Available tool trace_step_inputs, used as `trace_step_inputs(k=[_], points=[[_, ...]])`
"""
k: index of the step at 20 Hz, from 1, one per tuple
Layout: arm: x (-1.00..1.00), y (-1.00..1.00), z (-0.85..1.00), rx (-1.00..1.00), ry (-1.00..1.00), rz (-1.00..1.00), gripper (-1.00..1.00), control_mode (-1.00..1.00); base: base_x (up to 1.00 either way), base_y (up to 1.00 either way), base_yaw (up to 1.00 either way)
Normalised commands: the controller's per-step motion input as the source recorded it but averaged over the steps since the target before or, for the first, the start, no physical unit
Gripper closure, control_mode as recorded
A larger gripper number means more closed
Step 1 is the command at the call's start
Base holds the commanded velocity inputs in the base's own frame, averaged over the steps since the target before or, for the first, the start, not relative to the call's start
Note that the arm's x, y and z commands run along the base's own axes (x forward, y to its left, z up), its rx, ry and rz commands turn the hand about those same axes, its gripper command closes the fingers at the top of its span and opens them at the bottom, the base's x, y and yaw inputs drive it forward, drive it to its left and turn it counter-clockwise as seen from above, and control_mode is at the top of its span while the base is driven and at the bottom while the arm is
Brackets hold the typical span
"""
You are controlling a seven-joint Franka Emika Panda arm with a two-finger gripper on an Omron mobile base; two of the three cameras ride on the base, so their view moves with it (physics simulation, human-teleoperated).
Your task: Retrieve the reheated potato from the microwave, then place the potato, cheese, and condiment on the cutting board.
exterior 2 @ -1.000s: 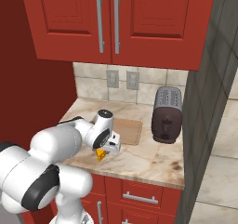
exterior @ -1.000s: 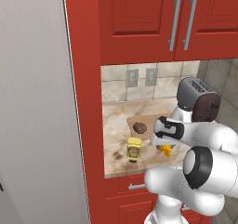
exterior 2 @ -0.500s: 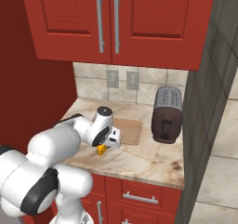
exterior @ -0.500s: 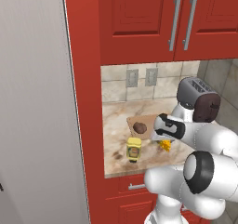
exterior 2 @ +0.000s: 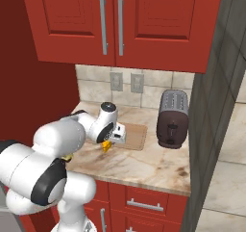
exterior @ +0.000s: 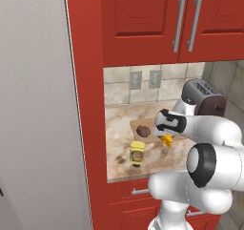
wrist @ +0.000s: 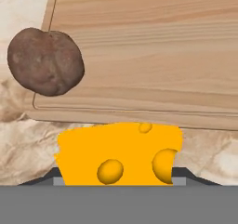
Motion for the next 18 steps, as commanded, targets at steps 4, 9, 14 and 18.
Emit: trace_step_inputs(k=[4, 9, 14, 18], points=[[0.41, -0.03, 0.18, 0.0, 0.0, 0.0, 1.0, -1.0, 0.0, 0.0, 0.0], [0.32, -0.02, 0.05, 0.0, 0.0, 0.0, 1.0, -1.0, 0.0, 0.0, 0.0], [0.32, -0.05, 0.0, 0.0, 0.0, 0.0, 1.0, -1.0, 0.0, 0.0, 0.0], [0.4, -0.1, -0.02, 0.0, 0.0, 0.0, 1.0, -1.0, 0.0, 0.0, 0.0]])
